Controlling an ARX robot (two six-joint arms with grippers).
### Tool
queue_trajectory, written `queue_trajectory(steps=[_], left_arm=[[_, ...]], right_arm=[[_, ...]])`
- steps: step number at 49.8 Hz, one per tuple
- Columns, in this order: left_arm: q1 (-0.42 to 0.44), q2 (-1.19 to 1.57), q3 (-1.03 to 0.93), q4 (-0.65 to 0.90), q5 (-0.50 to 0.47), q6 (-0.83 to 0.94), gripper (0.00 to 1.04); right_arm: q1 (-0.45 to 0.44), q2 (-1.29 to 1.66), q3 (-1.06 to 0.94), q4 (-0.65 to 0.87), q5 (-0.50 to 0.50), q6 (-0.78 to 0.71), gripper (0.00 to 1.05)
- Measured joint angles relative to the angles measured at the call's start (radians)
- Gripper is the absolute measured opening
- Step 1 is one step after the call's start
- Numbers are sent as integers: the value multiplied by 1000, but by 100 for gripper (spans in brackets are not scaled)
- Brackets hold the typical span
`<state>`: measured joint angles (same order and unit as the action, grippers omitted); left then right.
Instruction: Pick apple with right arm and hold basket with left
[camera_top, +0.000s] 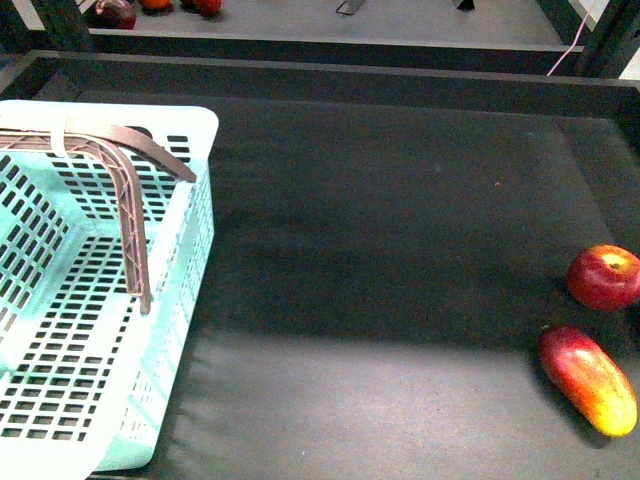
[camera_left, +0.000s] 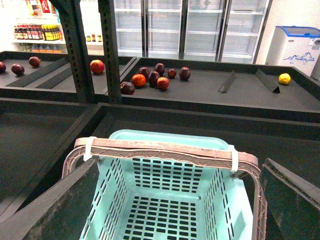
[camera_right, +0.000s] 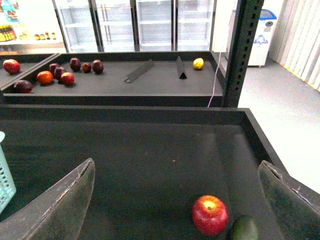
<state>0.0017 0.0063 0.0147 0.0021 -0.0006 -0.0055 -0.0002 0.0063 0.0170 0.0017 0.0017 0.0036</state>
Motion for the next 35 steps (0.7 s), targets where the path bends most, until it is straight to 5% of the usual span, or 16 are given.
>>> queue_trajectory(steps=[35], left_arm=[[0, 0, 0, 0, 0, 0, 98]], right_arm=[[0, 0, 0, 0, 0, 0, 96]])
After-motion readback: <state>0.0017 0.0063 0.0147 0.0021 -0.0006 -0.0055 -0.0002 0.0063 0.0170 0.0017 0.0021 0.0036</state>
